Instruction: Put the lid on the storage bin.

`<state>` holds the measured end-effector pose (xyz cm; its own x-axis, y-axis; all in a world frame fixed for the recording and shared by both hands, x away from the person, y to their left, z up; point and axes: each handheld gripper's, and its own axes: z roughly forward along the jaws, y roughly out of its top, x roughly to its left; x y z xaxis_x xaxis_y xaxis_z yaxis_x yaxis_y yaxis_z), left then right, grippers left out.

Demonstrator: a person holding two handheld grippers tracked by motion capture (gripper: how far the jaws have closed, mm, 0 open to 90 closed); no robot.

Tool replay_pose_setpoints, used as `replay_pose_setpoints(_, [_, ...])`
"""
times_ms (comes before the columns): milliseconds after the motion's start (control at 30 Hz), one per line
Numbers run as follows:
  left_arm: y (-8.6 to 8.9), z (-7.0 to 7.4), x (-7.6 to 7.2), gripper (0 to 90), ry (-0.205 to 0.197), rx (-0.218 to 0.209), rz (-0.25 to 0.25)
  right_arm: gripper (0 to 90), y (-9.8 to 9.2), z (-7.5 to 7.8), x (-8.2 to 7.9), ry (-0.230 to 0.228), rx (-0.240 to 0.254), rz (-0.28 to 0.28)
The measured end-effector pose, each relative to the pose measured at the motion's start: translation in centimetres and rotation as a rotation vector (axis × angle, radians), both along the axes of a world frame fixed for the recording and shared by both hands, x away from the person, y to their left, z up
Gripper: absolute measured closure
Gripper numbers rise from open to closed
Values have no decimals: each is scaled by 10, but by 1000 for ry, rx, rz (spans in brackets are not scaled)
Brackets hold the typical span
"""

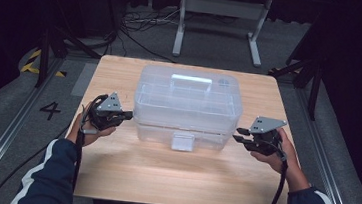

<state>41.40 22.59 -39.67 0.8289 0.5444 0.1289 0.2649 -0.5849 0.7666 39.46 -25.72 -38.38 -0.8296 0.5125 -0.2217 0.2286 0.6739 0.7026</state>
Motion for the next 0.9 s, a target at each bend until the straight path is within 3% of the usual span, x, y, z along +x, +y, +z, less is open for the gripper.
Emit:
replay_pose_setpoints(500, [2, -5, -2, 900, 8, 25, 10, 699, 1, -7, 0, 23, -14, -6])
replay_pose_setpoints(900, [4, -4, -5, 900, -5, 4, 24, 677, 1, -9, 0, 28, -7, -19])
